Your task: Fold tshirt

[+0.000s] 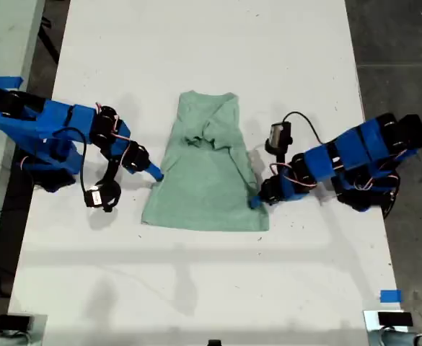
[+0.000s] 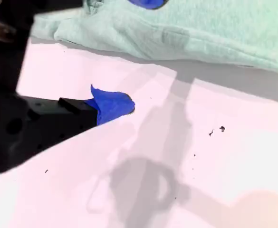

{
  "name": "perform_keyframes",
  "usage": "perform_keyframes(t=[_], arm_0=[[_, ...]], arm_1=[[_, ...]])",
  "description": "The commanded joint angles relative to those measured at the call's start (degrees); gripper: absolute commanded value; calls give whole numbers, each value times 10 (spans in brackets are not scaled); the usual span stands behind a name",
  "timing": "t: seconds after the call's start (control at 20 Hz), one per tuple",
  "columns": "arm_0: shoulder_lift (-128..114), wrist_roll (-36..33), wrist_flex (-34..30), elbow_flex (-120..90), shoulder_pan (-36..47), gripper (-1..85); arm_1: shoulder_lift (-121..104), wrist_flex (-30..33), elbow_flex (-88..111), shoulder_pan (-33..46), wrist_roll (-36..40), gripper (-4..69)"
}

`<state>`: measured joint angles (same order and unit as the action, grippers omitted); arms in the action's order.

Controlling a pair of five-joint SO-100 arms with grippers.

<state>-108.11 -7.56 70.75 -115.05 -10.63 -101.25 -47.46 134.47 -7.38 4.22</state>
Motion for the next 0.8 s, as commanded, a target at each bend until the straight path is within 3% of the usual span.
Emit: perform_keyframes(t=[0.0,0.25,0.45,0.55,0.75], arm_0=[[-26,8,-12,2,-13,261],[-27,8,-15,1,-14,258],[-27,8,-20,-1,-17,256],[-26,8,-23,-2,-18,255],[-26,8,-26,-2,-18,252]], arm_1=[[30,16,-23,-12,-9,15],[29,-6,-47,-18,4,-12],[29,-152,-196,-23,21,-12],[30,-191,-277,-14,25,-12],[31,-145,-368,16,21,-12]])
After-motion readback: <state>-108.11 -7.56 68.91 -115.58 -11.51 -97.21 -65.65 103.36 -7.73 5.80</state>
